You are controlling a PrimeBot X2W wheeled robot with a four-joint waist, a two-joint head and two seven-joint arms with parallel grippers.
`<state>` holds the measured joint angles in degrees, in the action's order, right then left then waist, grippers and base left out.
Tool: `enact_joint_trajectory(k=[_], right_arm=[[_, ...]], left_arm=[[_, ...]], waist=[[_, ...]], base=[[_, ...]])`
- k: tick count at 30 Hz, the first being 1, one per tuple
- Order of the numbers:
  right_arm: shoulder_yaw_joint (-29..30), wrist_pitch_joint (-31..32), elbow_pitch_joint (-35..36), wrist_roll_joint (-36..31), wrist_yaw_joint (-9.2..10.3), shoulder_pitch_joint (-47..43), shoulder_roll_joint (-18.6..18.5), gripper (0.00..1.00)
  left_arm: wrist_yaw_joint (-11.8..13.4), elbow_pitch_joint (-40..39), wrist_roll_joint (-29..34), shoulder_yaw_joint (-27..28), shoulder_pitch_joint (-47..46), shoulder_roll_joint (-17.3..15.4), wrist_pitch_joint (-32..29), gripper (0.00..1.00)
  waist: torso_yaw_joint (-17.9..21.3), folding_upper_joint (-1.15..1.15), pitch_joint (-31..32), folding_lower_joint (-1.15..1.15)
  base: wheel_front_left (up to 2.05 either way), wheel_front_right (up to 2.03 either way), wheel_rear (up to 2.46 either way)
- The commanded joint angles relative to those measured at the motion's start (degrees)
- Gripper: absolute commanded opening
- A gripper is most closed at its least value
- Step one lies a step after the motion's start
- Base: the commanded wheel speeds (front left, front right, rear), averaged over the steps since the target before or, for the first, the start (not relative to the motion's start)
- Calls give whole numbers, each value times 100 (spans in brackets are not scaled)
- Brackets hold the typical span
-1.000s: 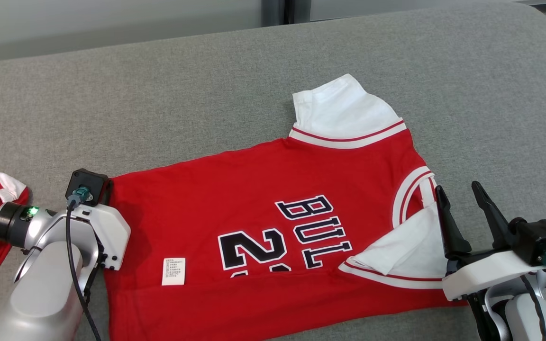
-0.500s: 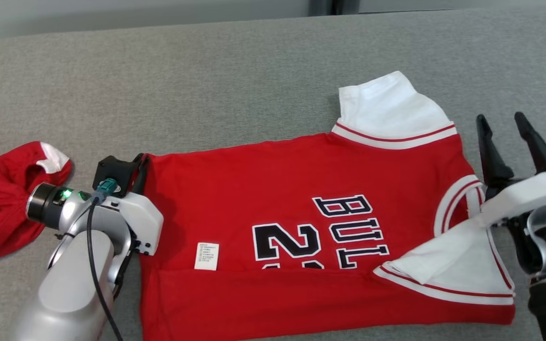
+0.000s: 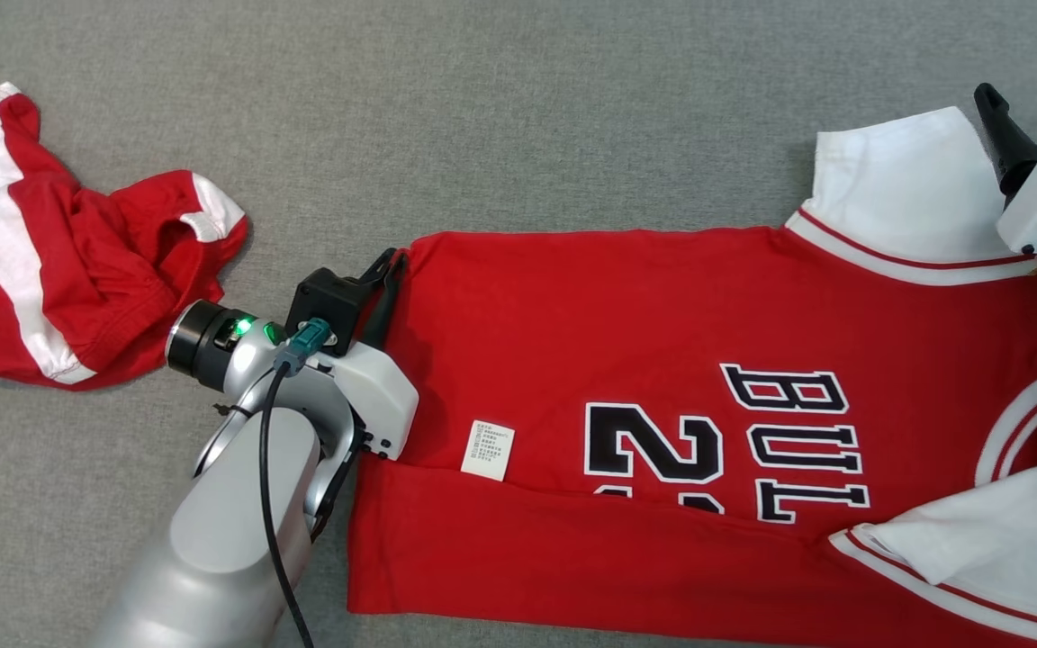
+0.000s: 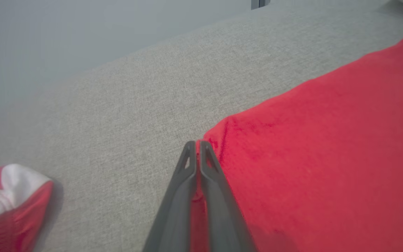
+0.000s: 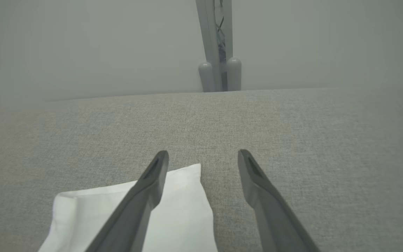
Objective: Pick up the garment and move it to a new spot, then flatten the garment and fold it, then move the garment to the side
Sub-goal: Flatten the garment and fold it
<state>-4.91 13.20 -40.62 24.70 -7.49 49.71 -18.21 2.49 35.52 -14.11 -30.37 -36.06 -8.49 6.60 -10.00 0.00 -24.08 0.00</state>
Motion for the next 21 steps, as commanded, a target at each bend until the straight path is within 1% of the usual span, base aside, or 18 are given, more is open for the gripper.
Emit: enact_joint_trajectory(k=[1,4,9,15,21], right_arm=[[-16,36,-68,6,0,58,-59,100],[-194,256,-480,45,0,343,-144,100],[-443,361,-954,145,0,620,-229,100],[-749,443,-1311,322,0,825,-333,100],[-1041,507,-1492,536,0,974,-357,100]], left_arm=[[-15,5,17,0,-99,-30,25,0],[-28,38,15,-48,-156,37,61,0],[-54,123,-33,-93,-211,77,109,0],[-90,145,-126,-105,-239,84,153,0],[-111,159,-155,-140,-287,94,197,0]], waist=[[-114,0,-108,0],[-178,0,-156,0],[-242,0,-158,0],[-290,0,-222,0],[-302,0,-304,0]], base=[[0,0,0],[0,0,0],[0,0,0],[0,0,0],[0,0,0]])
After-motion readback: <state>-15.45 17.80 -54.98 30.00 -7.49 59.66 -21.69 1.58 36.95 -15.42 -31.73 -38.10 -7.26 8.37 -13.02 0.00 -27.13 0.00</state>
